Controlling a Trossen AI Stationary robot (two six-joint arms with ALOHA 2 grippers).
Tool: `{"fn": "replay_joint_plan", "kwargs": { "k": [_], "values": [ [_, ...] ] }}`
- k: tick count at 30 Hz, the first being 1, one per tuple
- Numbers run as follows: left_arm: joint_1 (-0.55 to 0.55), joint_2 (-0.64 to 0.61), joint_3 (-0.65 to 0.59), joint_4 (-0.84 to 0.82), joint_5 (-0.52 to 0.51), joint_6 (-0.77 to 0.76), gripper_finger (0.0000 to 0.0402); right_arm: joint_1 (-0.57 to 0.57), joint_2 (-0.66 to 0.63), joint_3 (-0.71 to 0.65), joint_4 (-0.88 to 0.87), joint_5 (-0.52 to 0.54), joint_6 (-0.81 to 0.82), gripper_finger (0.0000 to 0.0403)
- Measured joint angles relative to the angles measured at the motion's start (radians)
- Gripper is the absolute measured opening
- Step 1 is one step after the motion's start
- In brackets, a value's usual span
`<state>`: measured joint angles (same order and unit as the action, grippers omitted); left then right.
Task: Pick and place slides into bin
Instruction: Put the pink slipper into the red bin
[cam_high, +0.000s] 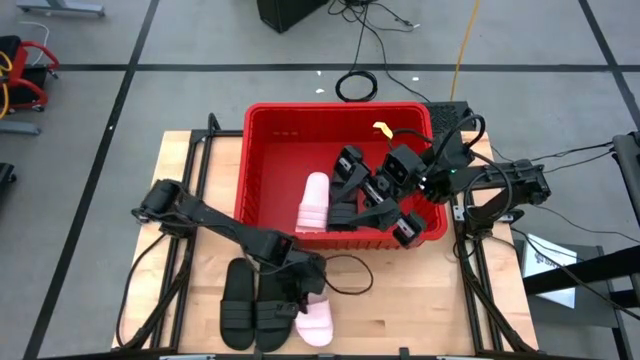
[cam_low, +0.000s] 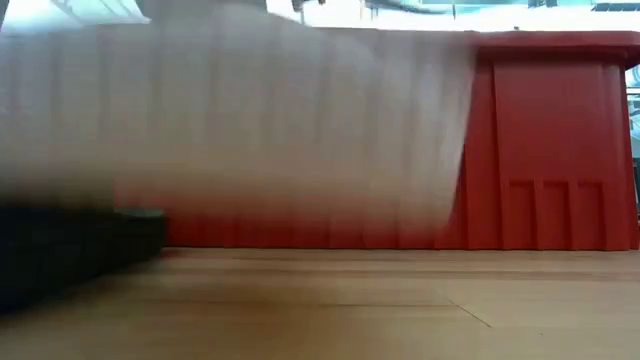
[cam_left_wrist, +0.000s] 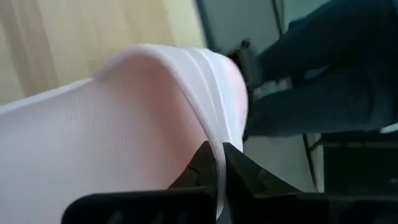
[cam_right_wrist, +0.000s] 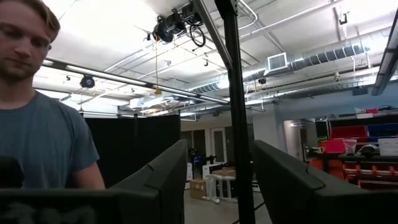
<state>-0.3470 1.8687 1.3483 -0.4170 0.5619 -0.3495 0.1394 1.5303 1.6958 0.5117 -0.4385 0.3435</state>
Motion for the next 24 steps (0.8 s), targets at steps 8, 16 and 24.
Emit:
{"fn": "replay_joint_plan", "kwargs": {
  "k": [8,16,24],
  "values": [
    [0.009,-0.200,0.001,0.030,-0.057,-0.034,0.0003,0.000,0.000,0.000,0.000,0.000,-0.016,0.0169],
    [-0.008,-0.362,0.001,0.128,-0.080,-0.134,0.0003,-0.002,0.000,0.000,0.017,0.000,-0.015,0.0167],
    [0.014,-0.477,0.003,0.190,-0.082,-0.170,0.0005,-0.002,0.000,0.000,0.037,-0.001,-0.015,0.0167]
  ]
}}
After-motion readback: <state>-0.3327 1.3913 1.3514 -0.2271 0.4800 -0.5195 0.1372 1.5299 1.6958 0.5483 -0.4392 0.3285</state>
